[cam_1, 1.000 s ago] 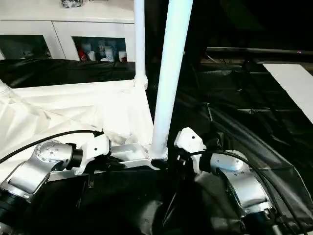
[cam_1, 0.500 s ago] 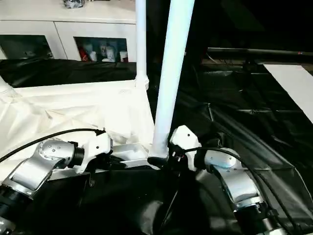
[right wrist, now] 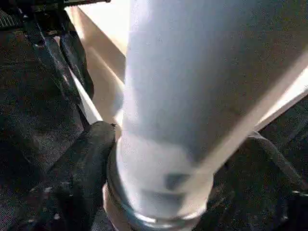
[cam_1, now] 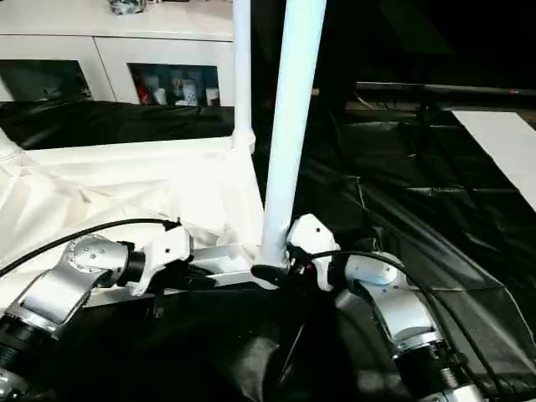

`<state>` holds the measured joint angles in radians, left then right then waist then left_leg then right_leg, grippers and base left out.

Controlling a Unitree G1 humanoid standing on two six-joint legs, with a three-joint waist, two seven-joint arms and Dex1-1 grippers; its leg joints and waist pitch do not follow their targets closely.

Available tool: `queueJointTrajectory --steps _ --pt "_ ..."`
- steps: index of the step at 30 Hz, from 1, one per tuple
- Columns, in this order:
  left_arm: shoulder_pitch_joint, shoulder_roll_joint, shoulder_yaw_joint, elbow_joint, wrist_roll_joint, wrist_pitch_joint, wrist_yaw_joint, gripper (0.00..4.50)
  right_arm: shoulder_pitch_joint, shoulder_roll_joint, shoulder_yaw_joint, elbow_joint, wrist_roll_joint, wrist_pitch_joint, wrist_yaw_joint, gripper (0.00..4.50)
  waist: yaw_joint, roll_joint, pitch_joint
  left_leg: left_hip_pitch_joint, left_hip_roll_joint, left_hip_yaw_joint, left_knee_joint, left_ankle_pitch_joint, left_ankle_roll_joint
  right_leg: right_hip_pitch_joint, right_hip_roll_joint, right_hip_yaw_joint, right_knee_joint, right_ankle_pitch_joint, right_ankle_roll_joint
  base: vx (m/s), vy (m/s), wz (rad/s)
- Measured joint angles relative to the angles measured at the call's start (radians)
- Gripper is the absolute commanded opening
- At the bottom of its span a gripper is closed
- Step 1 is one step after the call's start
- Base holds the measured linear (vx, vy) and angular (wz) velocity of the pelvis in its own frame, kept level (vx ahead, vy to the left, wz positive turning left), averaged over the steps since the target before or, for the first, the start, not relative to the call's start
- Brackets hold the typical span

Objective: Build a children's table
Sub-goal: Rotate leg to tighten

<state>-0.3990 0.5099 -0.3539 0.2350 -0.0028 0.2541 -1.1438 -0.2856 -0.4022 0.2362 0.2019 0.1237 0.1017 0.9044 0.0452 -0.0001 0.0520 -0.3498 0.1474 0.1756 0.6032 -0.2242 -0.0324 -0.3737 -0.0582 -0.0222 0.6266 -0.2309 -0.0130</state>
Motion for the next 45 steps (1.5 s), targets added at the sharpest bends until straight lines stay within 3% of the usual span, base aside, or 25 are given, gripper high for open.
queueJointTrajectory --steps 10,15,19,22,29,36,39,45 --pt "0.000 0.000 0.003 0.007 0.000 -0.003 0.007 0.00 0.010 0.013 0.005 0.009 -0.008 -0.026 -0.018 2.66 -0.004 0.000 0.000 0.000 0.000 0.000 0.000 0.000 -0.001 0.000 0.000 0.000 0.000 0.001 -0.001 0.000 0.000 0.00" --pt "-0.006 -0.039 0.012 0.042 0.010 -0.016 0.078 0.00 0.034 0.072 -0.023 0.033 -0.022 -0.044 -0.147 2.60 -0.005 0.004 -0.003 0.001 0.000 0.000 0.000 0.000 -0.002 0.001 0.000 0.000 0.000 0.001 -0.002 0.000 0.000 0.00" --pt "-0.031 -0.117 0.019 0.072 0.044 0.018 0.158 0.00 0.043 0.158 -0.067 0.061 -0.047 -0.026 -0.302 2.60 -0.008 0.010 -0.007 0.001 -0.001 0.001 0.000 0.000 -0.002 0.002 -0.001 0.002 -0.003 0.001 -0.001 0.000 0.000 0.00" --pt "-0.049 -0.179 0.020 0.099 0.057 0.060 0.225 0.00 0.019 0.212 -0.085 0.107 -0.064 -0.019 -0.411 2.60 -0.011 0.016 -0.010 0.002 -0.001 0.003 0.000 0.000 -0.002 0.003 -0.001 0.004 -0.004 -0.001 0.001 0.000 0.000 0.00" --pt "-0.161 -0.348 0.025 0.246 0.088 0.141 0.434 0.00 -0.146 0.359 -0.163 0.305 -0.128 0.035 -0.772 2.59 -0.014 0.021 -0.014 0.001 -0.002 0.003 -0.002 0.000 -0.001 0.004 -0.001 0.004 -0.014 -0.002 0.003 0.000 0.000 0.00" --pt "-0.174 -0.357 0.028 0.259 0.095 0.162 0.444 0.00 -0.162 0.377 -0.180 0.321 -0.135 0.036 -0.788 2.59 -0.013 0.020 -0.016 0.001 -0.002 0.003 -0.003 0.000 -0.001 0.007 -0.001 0.004 -0.015 -0.001 0.003 0.000 0.000 0.00" --pt "-0.172 -0.336 0.028 0.245 0.094 0.161 0.430 0.00 -0.155 0.374 -0.190 0.311 -0.123 0.023 -0.747 3.28 -0.013 0.017 -0.014 0.001 -0.002 0.003 -0.006 0.000 -0.001 0.005 -0.001 0.004 -0.015 -0.001 0.003 0.000 0.000 0.00" --pt "-0.153 -0.261 0.042 0.198 0.086 0.130 0.380 0.00 -0.118 0.318 -0.148 0.190 -0.066 0.030 -0.569 3.78 -0.019 0.010 -0.010 -0.004 -0.001 0.002 -0.011 0.002 -0.003 -0.008 -0.001 0.002 -0.014 0.011 0.007 0.000 0.000 0.00"
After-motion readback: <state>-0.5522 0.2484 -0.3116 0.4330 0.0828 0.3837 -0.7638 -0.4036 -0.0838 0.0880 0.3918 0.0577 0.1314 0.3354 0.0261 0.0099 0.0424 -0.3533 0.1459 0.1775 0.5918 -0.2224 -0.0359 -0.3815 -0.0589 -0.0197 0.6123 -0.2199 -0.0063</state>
